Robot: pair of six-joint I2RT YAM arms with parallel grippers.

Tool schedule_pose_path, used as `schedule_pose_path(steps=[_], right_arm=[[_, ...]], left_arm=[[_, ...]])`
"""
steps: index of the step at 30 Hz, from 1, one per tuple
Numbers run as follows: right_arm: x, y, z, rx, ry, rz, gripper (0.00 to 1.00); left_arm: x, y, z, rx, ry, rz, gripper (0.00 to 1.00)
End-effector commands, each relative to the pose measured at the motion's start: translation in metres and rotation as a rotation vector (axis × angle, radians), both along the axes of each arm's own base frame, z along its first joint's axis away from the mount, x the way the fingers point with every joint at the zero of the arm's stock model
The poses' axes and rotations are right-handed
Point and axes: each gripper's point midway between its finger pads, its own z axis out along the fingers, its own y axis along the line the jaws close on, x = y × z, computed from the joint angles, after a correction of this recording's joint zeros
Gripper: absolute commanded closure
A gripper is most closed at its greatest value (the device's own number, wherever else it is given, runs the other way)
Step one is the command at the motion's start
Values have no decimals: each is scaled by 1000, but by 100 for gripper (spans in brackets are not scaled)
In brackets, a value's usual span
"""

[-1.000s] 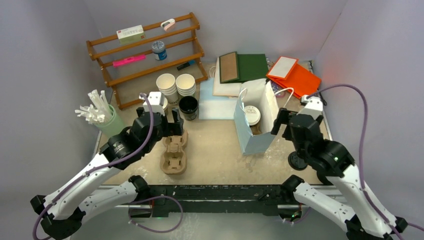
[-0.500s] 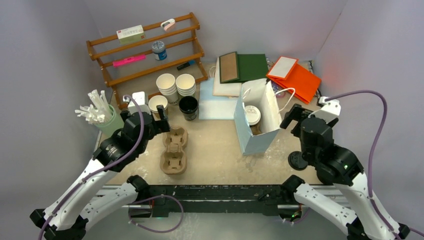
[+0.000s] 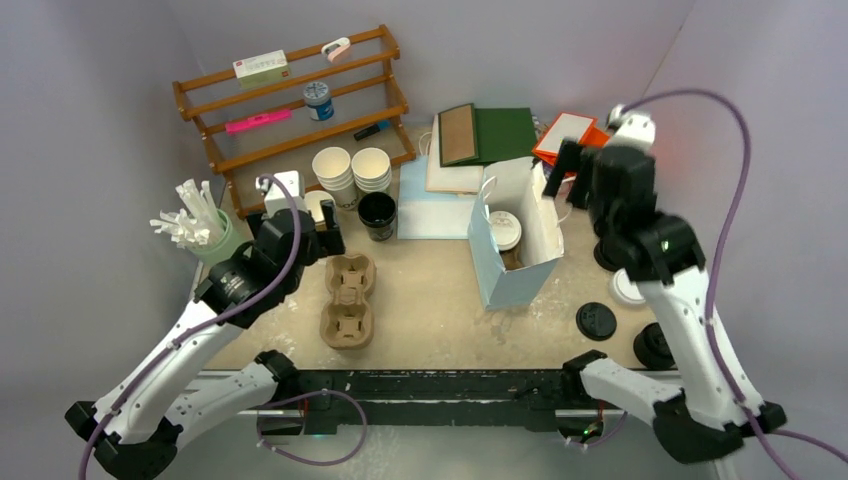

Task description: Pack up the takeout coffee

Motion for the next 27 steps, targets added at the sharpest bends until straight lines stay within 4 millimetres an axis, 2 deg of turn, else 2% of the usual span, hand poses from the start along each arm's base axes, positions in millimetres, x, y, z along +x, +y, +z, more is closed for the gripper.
schedule_pose_path(steps=[1, 3, 5, 6, 9, 10, 14, 16, 19, 22, 25, 27], right_arm=[[56, -13, 66, 123, -86, 112, 1], [77, -12, 76, 151, -101, 105, 1], [95, -13, 73, 250, -91, 98, 1], [102, -20, 68, 295, -84, 68, 2], [119, -38, 54, 318, -64, -24, 2], [123, -53, 53, 311, -68, -75, 1], [145, -87, 50, 283, -76, -197, 1], [154, -107, 33, 314, -48, -266, 2], [160, -121, -2, 323, -22, -327, 2], [155, -126, -31, 300, -68, -338, 2], [148, -128, -52, 206, -123, -291, 3], [142, -124, -78, 174, -89, -251, 3]], left_arm=[[12, 5, 58, 17, -121, 10, 0], [15, 8, 73, 36, -146, 21, 0], [16, 13, 78, 36, -161, 49, 0], [15, 14, 77, 28, -167, 62, 0], [14, 19, 64, -20, -176, 104, 0], [14, 20, 58, -39, -175, 117, 0], [16, 25, 33, -87, -143, 188, 0], [17, 32, 17, -80, -115, 230, 0], [26, 45, -8, -51, -69, 248, 0], [42, 67, -31, -33, -29, 265, 0], [56, 94, -42, -30, -41, 311, 0], [62, 109, -48, -1, -48, 351, 0]])
